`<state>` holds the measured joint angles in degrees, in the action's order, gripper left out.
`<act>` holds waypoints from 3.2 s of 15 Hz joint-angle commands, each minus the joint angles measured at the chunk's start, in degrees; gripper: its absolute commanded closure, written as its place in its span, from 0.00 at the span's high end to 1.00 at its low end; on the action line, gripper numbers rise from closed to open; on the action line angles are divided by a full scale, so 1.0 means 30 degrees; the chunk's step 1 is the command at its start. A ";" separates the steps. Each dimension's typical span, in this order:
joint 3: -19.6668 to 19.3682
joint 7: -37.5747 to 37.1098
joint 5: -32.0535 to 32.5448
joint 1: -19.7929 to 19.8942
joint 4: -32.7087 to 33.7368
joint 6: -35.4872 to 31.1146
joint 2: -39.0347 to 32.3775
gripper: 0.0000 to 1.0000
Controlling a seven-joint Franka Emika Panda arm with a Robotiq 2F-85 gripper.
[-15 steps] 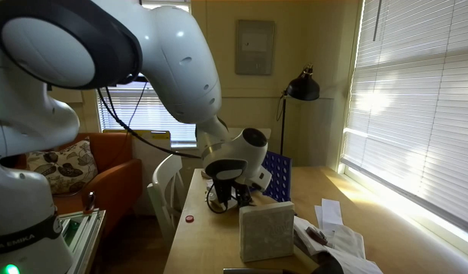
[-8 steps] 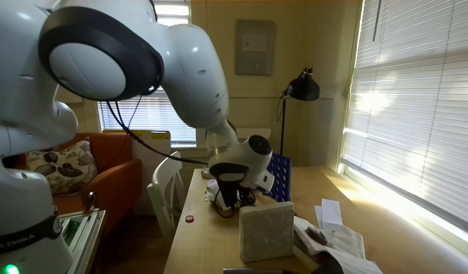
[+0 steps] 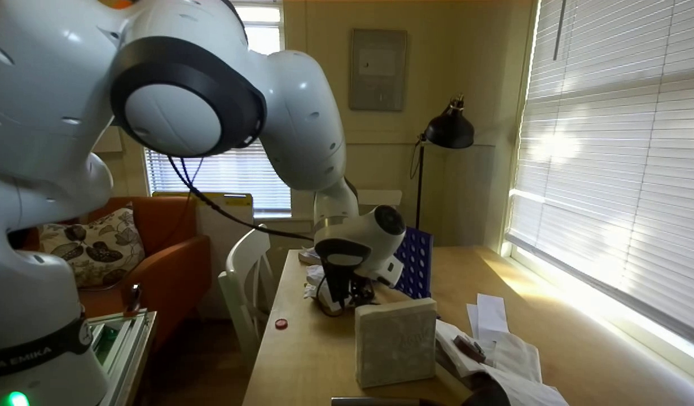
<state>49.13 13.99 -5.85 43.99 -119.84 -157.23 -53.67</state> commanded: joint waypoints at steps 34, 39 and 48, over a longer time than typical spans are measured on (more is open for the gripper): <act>-0.4715 0.2234 -0.4158 -0.6262 -0.1372 0.2791 0.7317 0.12; -0.6952 0.2675 -0.3771 -0.8114 -0.2544 0.1712 0.9863 0.02; -1.5271 -0.2314 0.2020 -1.3463 -0.4299 -0.1126 1.2726 0.02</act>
<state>11.83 16.67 -8.83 10.29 -129.66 -156.49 -17.61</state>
